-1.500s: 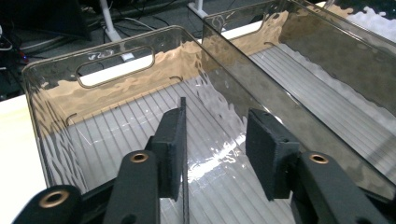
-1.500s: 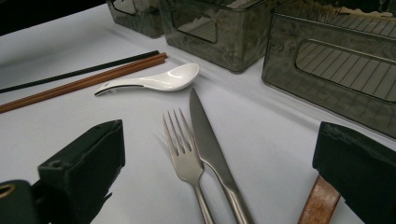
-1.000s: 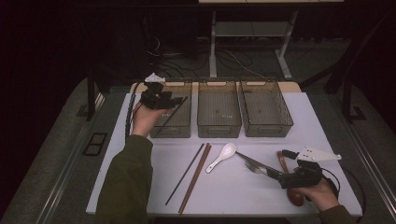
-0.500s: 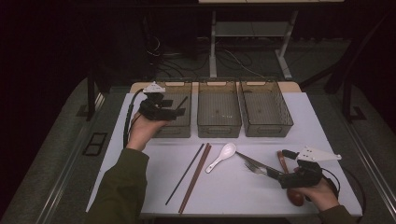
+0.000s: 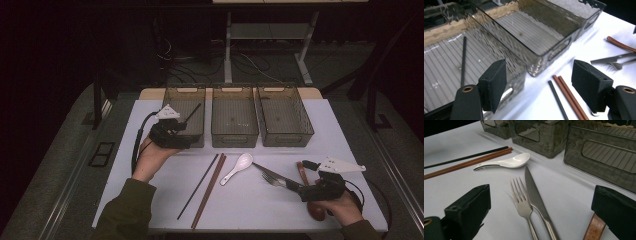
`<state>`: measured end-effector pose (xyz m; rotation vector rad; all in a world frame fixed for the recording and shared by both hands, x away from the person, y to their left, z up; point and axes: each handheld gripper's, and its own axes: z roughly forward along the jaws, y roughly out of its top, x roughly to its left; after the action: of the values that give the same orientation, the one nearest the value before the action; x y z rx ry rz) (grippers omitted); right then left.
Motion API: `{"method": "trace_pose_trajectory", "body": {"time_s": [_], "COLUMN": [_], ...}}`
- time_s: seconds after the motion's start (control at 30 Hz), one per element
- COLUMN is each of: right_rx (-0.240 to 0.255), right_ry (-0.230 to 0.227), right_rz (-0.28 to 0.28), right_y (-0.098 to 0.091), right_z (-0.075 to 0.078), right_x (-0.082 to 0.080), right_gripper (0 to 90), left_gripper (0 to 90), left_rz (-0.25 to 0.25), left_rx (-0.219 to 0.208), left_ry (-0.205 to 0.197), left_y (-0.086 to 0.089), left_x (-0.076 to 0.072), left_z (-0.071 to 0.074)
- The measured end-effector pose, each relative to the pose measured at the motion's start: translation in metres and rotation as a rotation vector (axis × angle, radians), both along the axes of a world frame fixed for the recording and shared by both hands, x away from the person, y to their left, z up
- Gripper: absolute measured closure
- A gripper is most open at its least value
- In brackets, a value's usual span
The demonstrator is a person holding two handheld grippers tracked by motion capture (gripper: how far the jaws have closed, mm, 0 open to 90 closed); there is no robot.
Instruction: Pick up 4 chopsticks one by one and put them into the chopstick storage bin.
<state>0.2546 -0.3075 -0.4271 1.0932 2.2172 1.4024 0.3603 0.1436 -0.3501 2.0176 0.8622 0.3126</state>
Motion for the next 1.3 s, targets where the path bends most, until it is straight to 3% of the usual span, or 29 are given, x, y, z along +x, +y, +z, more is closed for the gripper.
{"method": "trace_pose_trajectory", "body": {"time_s": [0.47,0.67,0.8,1.1,1.3], "right_rx": [0.007,0.006,0.005,0.007,0.001], "right_ry": [0.002,0.000,0.000,-0.001,-0.003], "right_rz": [-0.003,-0.003,-0.005,-0.009,-0.004], "right_y": [-0.001,-0.001,-0.001,-0.001,0.000], "right_z": [0.000,0.000,0.000,0.001,0.001], "right_x": [0.000,0.000,0.000,-0.002,-0.002], "right_gripper": [2.7,2.7,2.7,2.7,2.7], "left_gripper": [26.9,25.8,26.2,36.3,45.9], "left_rz": [-0.028,-0.012,-0.014,-0.007,-0.011], "left_rx": [0.017,0.003,0.017,0.045,0.051], "left_ry": [-0.003,-0.005,0.023,0.065,0.079], "left_y": [-0.006,-0.003,-0.002,0.000,0.000], "left_x": [-0.033,-0.044,-0.052,-0.067,-0.072], "left_z": [-0.017,-0.033,-0.046,-0.064,-0.066]}}
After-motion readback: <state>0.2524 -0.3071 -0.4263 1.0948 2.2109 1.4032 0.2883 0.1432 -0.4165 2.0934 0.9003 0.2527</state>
